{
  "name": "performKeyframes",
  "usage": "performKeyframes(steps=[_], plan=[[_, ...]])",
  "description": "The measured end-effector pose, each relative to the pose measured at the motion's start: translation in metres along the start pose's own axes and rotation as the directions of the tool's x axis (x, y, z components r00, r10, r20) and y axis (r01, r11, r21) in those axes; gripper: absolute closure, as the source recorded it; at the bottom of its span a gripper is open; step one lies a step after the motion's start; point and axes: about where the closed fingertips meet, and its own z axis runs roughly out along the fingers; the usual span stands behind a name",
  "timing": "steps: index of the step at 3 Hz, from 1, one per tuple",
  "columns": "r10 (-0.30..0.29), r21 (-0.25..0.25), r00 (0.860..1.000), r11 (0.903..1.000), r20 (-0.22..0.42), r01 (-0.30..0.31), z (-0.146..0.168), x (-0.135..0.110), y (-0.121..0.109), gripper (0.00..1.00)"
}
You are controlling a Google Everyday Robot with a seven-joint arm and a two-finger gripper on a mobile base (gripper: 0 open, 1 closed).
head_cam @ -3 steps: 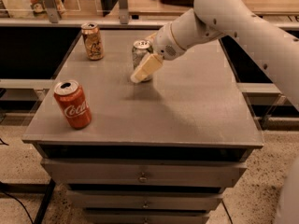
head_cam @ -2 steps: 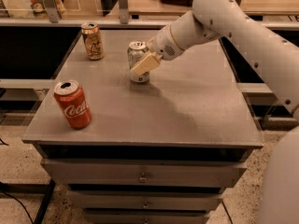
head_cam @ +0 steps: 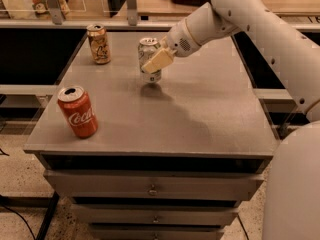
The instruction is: Pick 7up can
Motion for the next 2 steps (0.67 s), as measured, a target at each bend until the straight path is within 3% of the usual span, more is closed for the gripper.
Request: performKeyframes(steps=[1, 2], plan=[[0.013, -0.015, 1.000, 0.9998, 0.011, -0.013, -0.032, -0.009, 0.010, 1.00], [-0.011, -0.007, 0.999, 0.9999, 0.041, 0.012, -0.071, -0.023, 0.030, 1.00]])
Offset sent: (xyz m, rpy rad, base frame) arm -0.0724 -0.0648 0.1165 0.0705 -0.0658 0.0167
